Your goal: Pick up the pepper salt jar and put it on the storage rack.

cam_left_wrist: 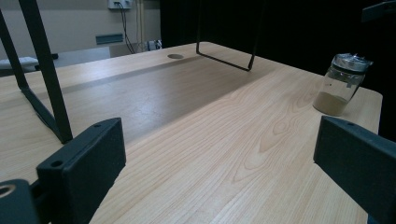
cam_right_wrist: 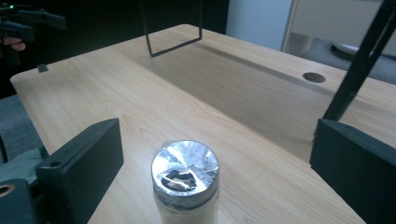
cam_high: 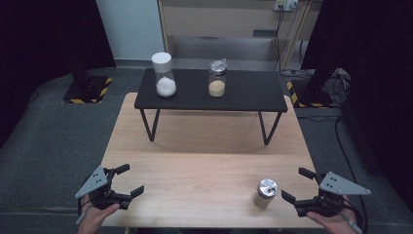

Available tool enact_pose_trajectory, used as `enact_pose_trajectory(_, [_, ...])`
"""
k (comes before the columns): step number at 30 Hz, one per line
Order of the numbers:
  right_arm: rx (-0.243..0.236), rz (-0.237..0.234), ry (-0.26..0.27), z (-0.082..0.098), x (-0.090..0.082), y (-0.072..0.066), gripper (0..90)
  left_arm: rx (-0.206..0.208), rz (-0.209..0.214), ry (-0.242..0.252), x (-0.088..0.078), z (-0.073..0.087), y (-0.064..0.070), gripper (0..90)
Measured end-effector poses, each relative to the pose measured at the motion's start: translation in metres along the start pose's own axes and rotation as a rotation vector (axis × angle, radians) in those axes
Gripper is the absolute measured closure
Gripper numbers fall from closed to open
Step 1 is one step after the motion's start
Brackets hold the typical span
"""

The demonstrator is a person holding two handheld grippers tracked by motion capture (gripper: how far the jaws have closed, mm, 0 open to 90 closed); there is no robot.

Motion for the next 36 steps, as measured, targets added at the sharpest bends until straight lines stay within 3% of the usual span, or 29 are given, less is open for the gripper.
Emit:
enact_pose_trajectory(14, [-0.015,-0.065,-0.051,0.006,0.024,-0.004,4.0,0.001,0.000,-0.001,0.000,0.000,0.000,1.3])
enact_pose_trajectory(36, [-0.018,-0.093,-0.090,0.015,0.046,-0.009,5.7,0.001,0.004,-0.001,0.001,0.000,0.000,1.4])
Point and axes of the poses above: each handheld gripper's, and its own axes: x roughly forward along the jaws, z roughly out of its underside, y roughly to its right, the point moved 7 cm from there along x, roughly forward along the jaws, and after that the axes turned 9 degrees about -x, right-handed, at the moved point
